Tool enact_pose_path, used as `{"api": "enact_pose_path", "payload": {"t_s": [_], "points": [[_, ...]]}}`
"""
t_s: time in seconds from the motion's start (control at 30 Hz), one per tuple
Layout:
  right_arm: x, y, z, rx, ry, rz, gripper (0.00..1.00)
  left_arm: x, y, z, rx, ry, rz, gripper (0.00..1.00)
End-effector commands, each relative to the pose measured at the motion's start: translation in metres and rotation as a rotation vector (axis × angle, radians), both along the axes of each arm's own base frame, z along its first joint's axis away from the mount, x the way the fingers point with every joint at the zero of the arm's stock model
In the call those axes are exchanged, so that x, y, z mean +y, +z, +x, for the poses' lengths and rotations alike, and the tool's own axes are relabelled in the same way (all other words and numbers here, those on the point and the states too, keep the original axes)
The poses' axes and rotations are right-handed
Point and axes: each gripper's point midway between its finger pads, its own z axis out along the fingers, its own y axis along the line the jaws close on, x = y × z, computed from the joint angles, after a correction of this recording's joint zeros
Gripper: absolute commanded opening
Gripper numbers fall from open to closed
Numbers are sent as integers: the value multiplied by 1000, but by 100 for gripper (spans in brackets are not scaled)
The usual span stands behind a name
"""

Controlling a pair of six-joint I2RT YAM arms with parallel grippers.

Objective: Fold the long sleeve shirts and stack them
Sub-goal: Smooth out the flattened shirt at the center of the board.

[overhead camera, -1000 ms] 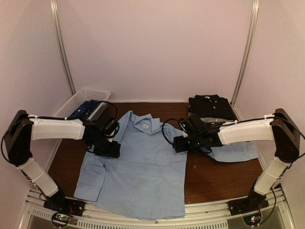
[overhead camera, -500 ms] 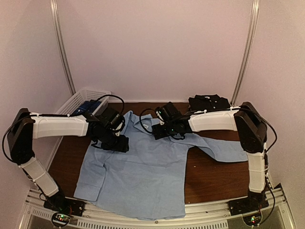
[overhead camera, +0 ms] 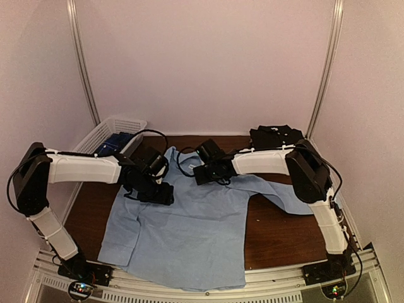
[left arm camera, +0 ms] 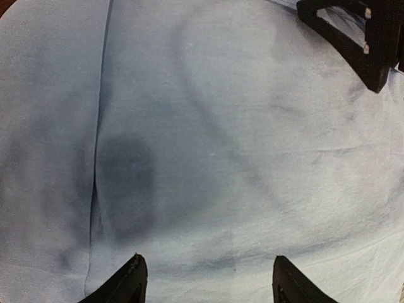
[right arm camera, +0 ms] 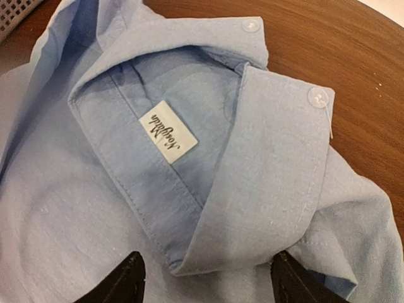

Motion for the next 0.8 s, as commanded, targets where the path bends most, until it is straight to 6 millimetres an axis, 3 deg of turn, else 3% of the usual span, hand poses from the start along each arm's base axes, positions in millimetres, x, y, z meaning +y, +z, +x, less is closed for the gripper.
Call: {"api": "enact_pose_path", "payload": {"t_s": [0.0, 0.1, 0.27, 0.37, 0.57, 0.67, 0.77], "points": [[-13, 5, 22, -22, -98, -12, 63, 1, -13, -4, 11, 14, 0, 70], [-17, 7, 35, -18, -115, 12, 49, 3, -16, -7, 16, 21, -1, 70], [-24, 13, 61, -31, -131, 23, 16, 8, -20, -10, 21, 31, 4, 69], [-32, 24, 85, -51, -141, 54, 7, 10, -20, -12, 22, 35, 6, 69], [-54, 32, 137, -85, -159, 116, 10, 14, -21, -17, 28, 42, 6, 69], [-62, 35, 154, -79, -155, 161, 36, 16, -20, -18, 27, 47, 5, 69], [-66, 56, 161, -103, -142, 188, 59, 18, -20, -19, 26, 51, 6, 69]]}}
